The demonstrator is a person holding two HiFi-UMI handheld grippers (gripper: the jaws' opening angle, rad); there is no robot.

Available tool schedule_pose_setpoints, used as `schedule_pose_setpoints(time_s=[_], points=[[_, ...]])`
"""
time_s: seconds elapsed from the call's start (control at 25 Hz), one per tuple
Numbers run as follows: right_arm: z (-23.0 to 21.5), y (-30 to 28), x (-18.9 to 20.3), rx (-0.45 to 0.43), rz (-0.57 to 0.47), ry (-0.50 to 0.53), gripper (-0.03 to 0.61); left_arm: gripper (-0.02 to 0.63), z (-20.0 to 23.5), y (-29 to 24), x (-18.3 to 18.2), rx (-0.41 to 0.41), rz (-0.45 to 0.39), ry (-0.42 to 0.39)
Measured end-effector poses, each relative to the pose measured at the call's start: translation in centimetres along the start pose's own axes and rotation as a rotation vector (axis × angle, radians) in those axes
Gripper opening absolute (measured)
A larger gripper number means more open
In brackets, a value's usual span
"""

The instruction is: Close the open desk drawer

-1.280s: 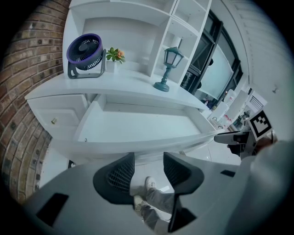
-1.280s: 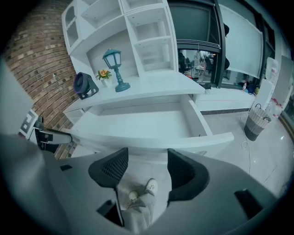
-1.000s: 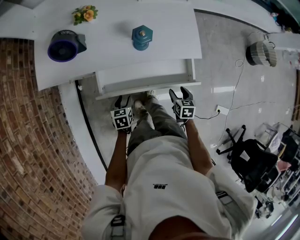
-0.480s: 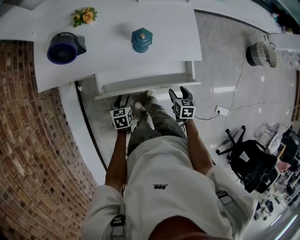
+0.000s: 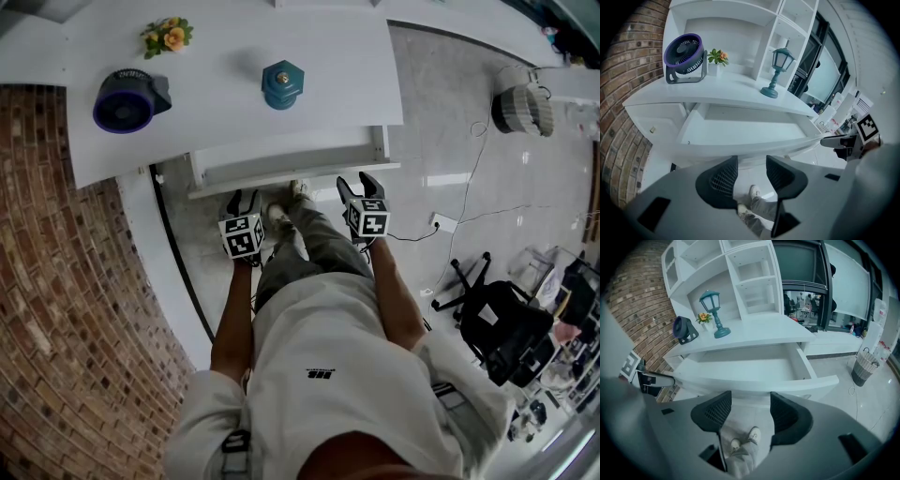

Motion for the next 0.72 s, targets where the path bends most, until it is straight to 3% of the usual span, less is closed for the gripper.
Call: schedule_pose_setpoints(time_s=[0.72], points=[[-0.7, -1.3, -2.0, -0.008, -0.007, 0.004, 0.259, 0.199, 0.2, -1.3, -2.1, -0.012, -0.014, 0.012]])
Point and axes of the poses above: the fingertips, and each gripper's own axes: y backward along the fingers, z to its left, x out of its underside, the point moved 4 cm from there along y, backward along the fingers, and after that the axes turned 11 degrees about -x, right-handed, at the moved point
